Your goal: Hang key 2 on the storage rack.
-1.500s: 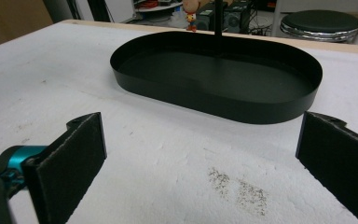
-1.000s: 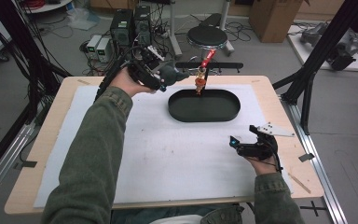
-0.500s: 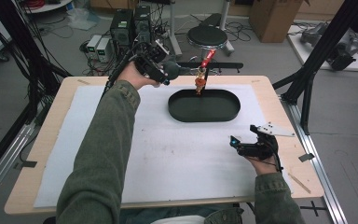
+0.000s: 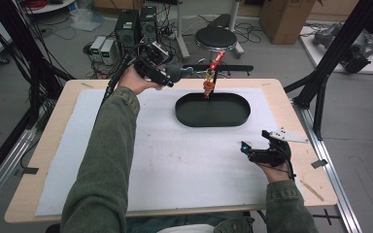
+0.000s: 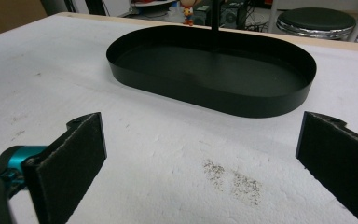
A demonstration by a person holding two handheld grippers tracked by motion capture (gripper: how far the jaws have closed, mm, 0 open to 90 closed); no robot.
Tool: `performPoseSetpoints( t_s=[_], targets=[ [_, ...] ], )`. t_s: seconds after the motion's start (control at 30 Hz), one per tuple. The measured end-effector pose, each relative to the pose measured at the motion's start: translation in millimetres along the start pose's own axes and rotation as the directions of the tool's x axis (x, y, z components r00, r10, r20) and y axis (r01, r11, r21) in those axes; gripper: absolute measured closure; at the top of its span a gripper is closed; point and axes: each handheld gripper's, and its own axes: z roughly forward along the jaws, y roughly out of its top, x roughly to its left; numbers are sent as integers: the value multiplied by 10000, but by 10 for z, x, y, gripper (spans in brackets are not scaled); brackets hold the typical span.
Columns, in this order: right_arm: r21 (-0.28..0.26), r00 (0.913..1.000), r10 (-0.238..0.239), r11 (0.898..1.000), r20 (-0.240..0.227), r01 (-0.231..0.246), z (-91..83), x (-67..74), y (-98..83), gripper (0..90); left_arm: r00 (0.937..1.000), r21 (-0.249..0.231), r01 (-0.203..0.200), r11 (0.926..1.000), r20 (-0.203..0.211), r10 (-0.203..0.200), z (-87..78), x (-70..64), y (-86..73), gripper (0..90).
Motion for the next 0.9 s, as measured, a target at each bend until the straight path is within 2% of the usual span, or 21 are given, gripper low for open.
performPoseSetpoints(
  t_s=[0.03, 0.07, 0.2, 0.3, 0.37, 0.43, 0.67, 0.9],
  targets=[
    [7, 10000, -3, 10000, -4, 3, -1, 2, -1, 5, 9999, 12, 67, 10000, 75, -67, 2, 6, -22, 113],
    [15, 10000, -13, 10000, -6, 13, -2, 6, 0, 5, 10000, 47, 31, 10000, 34, -31, 0, 7, -33, 59],
    [-11, 10000, -24, 10000, -11, 24, -2, 8, 1, 6, 9995, 126, 146, 9998, 291, -149, 4, 15, -86, 22],
    [-16, 10000, -21, 10000, 0, 21, -4, 9, 2, 5, 9987, 8, 210, 9998, 456, -210, -19, 16, -114, 17],
    [10, 10000, -7, 10000, 11, 7, -3, 7, 2, 5, 9987, -30, 89, 10000, 510, -88, -33, -1, -136, 17],
    [-6, 10000, -17, 10000, 12, 17, 0, 3, 2, 5, 9973, -221, 26, 9998, 730, -10, -47, -16, -171, 17],
    [6, 10000, 19, 10000, 18, -19, -2, 15, 6, 5, 9974, -366, -194, 9991, 687, 218, -110, -90, -267, 17],
    [35, 10000, -42, 10000, 37, 42, 5, 19, 5, 5, 9976, -663, -119, 9977, 675, 164, -229, -137, -446, 17]
  ],
)
